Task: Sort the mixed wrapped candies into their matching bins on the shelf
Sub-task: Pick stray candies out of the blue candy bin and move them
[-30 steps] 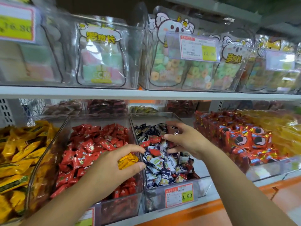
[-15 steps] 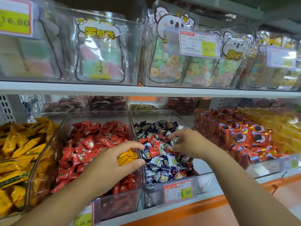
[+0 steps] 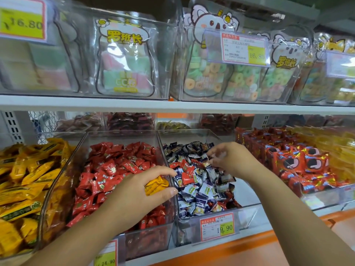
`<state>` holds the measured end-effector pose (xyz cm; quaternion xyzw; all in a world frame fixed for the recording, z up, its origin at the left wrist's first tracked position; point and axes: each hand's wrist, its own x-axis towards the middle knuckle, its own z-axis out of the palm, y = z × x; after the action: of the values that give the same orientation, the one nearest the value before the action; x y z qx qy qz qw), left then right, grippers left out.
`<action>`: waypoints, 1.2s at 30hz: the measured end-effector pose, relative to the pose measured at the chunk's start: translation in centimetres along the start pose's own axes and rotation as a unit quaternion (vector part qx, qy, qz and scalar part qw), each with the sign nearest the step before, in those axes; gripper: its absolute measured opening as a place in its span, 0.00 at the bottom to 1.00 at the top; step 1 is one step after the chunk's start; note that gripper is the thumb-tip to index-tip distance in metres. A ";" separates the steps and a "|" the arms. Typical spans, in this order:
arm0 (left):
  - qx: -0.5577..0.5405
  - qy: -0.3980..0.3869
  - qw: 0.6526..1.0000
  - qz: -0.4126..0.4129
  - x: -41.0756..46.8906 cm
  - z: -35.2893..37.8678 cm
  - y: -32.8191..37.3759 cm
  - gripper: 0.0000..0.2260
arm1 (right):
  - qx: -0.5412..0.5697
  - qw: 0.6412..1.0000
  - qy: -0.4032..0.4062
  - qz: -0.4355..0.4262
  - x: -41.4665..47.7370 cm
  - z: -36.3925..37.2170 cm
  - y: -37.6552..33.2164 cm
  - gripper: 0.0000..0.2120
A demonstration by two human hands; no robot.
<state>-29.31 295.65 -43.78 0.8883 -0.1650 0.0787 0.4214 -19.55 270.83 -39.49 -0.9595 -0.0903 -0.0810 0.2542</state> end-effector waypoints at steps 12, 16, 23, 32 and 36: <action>0.014 0.003 1.000 0.001 0.0 0.0 -0.1 0.15 | 0.053 0.997 -0.007 -0.047 0.6 3.0 -0.5 0.16; 0.013 0.006 1.000 0.001 0.1 0.0 -0.1 0.14 | 0.074 0.993 -0.036 -0.080 0.5 3.1 -1.7 0.15; 0.017 0.008 1.000 0.014 0.2 0.0 -0.1 0.14 | -0.008 0.992 -0.062 -0.111 1.3 7.1 -2.9 0.16; 0.001 0.017 1.000 0.026 0.2 0.0 -0.2 0.14 | -0.074 0.984 -0.077 -0.145 2.1 7.3 -4.1 0.20; 0.004 0.016 0.999 0.034 0.1 0.0 -0.3 0.14 | -0.156 0.976 -0.091 -0.124 3.0 8.5 -4.9 0.18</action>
<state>-29.08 295.74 -43.96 0.8824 -0.1877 0.1079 0.4177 -16.76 279.62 -43.85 -0.9720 -0.2176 -0.0377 0.0797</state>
